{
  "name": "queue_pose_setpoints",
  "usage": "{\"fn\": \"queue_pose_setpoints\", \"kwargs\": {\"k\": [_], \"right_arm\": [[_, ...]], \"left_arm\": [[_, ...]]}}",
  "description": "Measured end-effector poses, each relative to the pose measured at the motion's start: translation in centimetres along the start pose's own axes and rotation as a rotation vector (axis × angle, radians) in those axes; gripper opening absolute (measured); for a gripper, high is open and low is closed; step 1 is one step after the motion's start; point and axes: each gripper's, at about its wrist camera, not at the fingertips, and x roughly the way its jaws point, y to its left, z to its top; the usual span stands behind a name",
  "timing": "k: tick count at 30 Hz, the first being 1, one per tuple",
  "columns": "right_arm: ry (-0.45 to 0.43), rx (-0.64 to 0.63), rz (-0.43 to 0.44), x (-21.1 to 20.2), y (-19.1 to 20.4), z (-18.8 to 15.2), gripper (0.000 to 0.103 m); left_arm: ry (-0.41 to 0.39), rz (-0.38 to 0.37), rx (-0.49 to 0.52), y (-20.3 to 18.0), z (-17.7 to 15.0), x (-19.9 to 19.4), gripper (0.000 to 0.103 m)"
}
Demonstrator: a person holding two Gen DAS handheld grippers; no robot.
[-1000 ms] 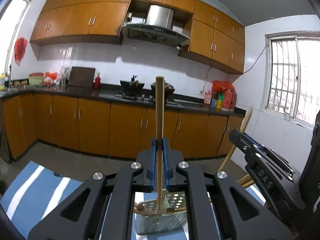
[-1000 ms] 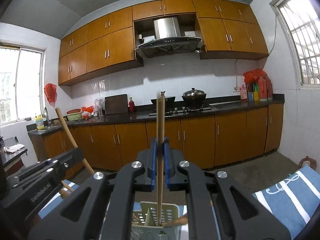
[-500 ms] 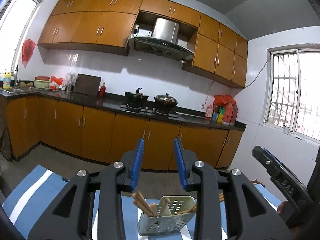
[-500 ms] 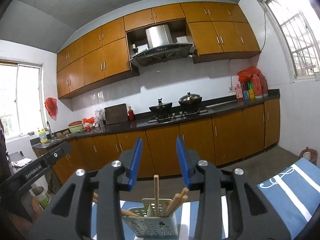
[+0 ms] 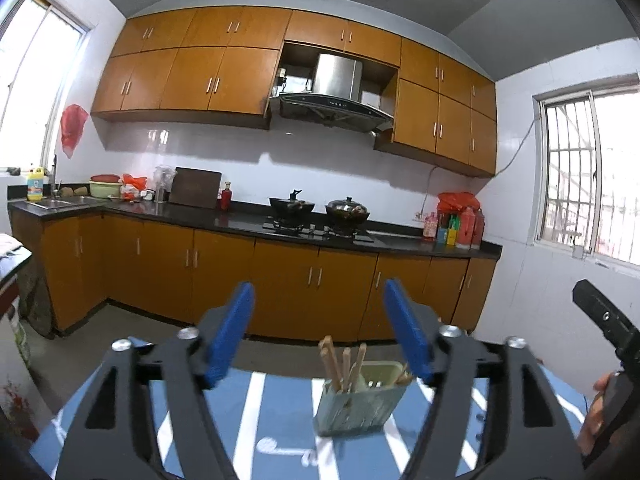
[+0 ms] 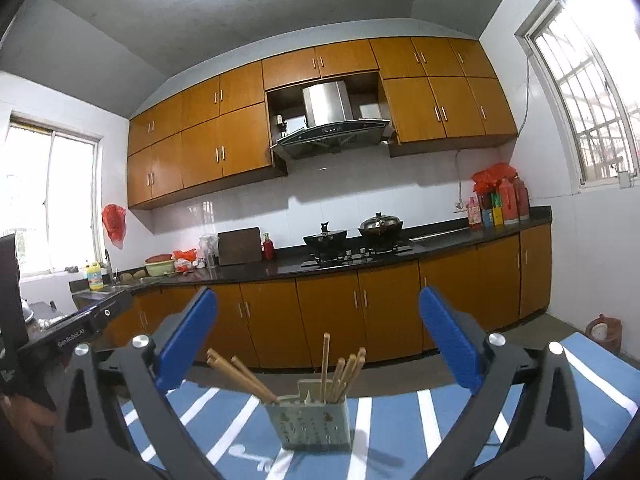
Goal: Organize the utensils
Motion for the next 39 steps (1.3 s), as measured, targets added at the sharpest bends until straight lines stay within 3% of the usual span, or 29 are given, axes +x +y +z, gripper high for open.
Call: {"fn": "queue_pose_setpoints", "kwargs": {"k": [3, 5, 10, 19, 27, 39], "right_arm": [[0.027, -0.011, -0.013, -2.0, 0.2, -0.9, 0.099], [0.051, -0.013, -0.020, -3.2, 0.3, -1.5, 0.099], [0.114, -0.048, -0.069, -6.1, 1.0, -4.1, 0.099], [0.196, -0.107, -0.088, -9.6, 2.4, -9.0, 0.099], [0.181, -0.146, -0.131, -12.5, 3.4, -13.1, 0.099], [0.277, -0.141, -0.147, -13.7, 3.2, -18.0, 0.099]], "left_arm": [[0.016, 0.001, 0.016, 0.3, -0.7, -1.8, 0.097], [0.028, -0.001, 0.021, 0.5, -1.3, -3.1, 0.101], [0.055, 0.015, 0.040, 0.6, -3.0, -6.1, 0.101], [0.092, 0.110, 0.152, -0.9, -8.5, -9.9, 0.101], [0.137, 0.148, 0.110, -0.8, -13.0, -11.2, 0.101], [0.161, 0.177, 0.130, -1.2, -18.2, -13.0, 0.101]]}}
